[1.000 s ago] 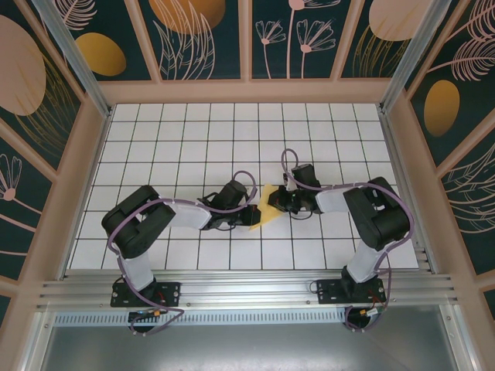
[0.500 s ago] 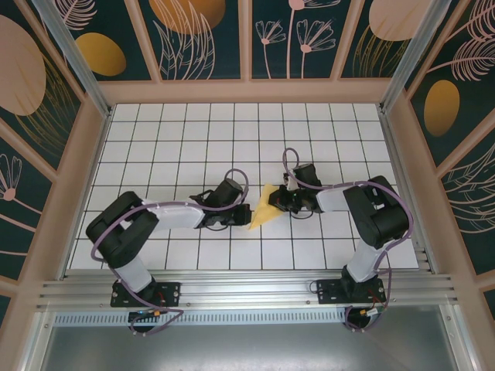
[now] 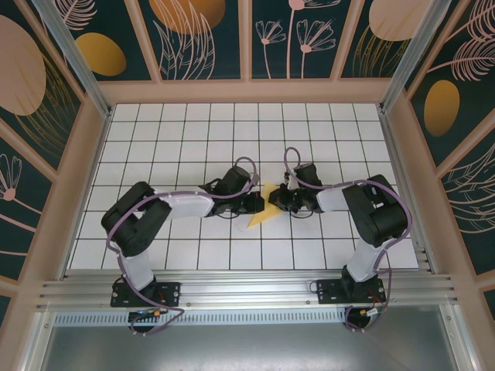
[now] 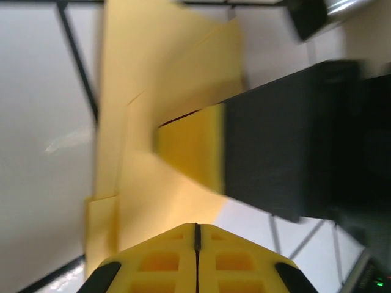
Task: Fold a paper plane with a square sheet of paper (pick it up from the middle)
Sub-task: Fourth fold the wing at the center of the table.
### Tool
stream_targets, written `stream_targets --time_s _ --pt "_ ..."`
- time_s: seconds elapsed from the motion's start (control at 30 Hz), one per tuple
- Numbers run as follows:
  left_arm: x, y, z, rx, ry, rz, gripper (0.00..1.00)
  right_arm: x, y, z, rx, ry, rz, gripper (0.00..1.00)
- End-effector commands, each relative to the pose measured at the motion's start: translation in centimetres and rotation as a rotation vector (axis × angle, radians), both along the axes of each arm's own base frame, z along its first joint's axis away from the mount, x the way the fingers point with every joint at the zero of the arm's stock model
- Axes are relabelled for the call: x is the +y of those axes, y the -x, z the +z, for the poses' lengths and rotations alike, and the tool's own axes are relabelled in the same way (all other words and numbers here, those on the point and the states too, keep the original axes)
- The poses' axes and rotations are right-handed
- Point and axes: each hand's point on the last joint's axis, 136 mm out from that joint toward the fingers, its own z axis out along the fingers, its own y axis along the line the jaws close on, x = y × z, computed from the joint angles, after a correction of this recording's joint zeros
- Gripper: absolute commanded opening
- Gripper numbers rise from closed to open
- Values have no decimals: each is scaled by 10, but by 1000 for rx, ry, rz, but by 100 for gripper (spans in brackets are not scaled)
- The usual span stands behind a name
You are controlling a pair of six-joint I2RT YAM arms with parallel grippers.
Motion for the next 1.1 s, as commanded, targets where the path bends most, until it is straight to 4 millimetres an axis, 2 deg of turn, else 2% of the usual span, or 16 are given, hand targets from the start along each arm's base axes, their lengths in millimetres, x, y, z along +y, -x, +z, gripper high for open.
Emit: stream_targets --time_s 0.0,0.13,0.33,0.5,0.6,0.67,0.83,0.93,1.07 --pt "-2 -1 -14 34 9 12 8 -31 14 -50 104 163 -77 6" --pt "9 11 -35 81 -32 12 8 -33 16 -55 120 180 -77 6" --pt "46 32 -59 98 -163 28 7 -38 19 -58 126 204 -87 6" --pt "63 51 -64 113 -191 1 6 -39 20 -60 130 211 -91 6" --pt "66 53 -54 91 -183 1 6 -39 21 -59 127 207 -94 6" --pt "61 47 -37 59 -150 7 7 -38 21 -60 129 206 -92 6" --pt "27 18 31 -63 17 12 10 -39 24 -61 127 222 -86 5" --pt "3 5 61 -82 127 3 10 -39 26 -63 132 220 -87 5" --pt "-11 -4 67 -42 192 38 10 -39 27 -65 138 223 -87 5"
